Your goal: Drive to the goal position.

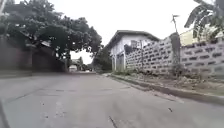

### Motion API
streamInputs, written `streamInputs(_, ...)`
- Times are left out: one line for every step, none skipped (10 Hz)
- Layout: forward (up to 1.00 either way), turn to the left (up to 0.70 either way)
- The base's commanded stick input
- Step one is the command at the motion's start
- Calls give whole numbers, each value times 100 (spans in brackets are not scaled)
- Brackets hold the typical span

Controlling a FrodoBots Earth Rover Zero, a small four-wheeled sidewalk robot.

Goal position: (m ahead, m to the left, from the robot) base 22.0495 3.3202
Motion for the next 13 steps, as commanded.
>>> streamInputs(100, 0)
streamInputs(100, 0)
streamInputs(100, 0)
streamInputs(100, 0)
streamInputs(100, 0)
streamInputs(100, 0)
streamInputs(100, 0)
streamInputs(100, 0)
streamInputs(100, 0)
streamInputs(100, 0)
streamInputs(100, 0)
streamInputs(100, 0)
streamInputs(100, 0)
